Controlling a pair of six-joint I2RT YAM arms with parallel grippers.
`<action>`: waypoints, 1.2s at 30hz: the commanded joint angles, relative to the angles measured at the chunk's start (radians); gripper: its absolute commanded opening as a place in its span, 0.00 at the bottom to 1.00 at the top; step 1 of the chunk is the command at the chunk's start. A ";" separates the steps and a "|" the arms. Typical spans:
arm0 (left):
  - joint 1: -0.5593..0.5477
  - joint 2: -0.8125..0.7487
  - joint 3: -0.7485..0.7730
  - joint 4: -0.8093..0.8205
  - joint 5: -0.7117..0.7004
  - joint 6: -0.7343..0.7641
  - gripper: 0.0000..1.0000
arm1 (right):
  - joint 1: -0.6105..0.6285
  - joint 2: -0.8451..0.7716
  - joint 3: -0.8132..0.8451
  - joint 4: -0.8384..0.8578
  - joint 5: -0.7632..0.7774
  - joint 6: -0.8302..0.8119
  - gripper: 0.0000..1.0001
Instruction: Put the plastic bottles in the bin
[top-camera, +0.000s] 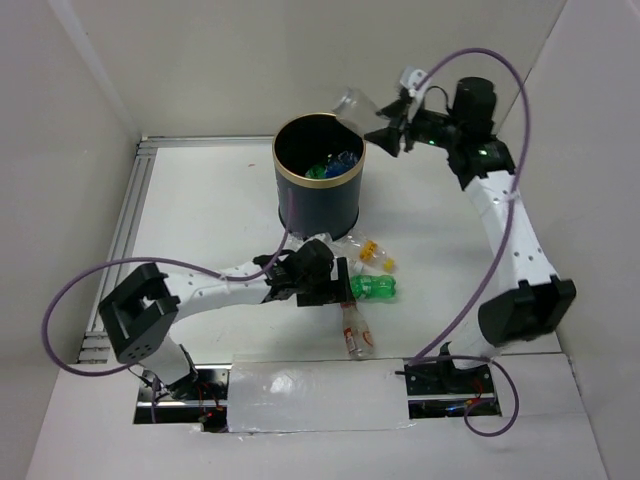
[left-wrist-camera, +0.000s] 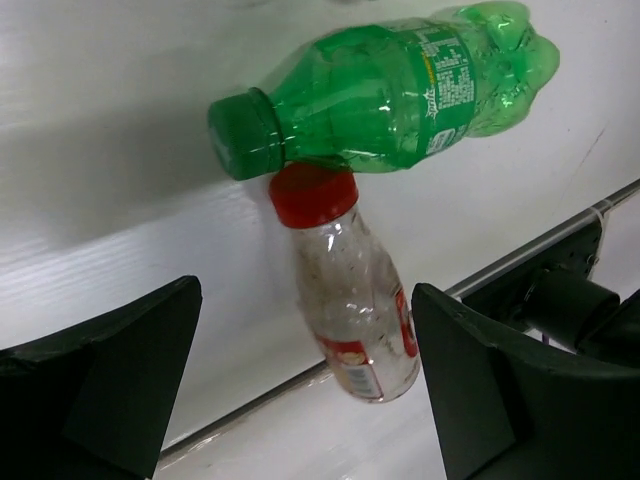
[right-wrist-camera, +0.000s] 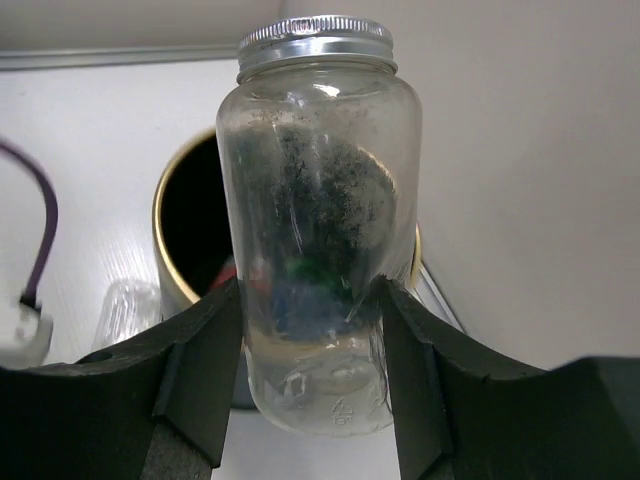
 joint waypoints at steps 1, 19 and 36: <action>-0.039 0.062 0.103 0.046 0.058 -0.083 0.99 | 0.098 0.142 0.057 0.123 0.067 0.084 0.20; -0.095 0.283 0.151 -0.073 0.055 -0.014 0.26 | 0.051 0.119 -0.061 0.102 0.137 0.257 1.00; 0.118 -0.023 0.773 -0.118 -0.410 0.627 0.00 | -0.150 -0.195 -0.759 -0.501 -0.126 -0.715 0.80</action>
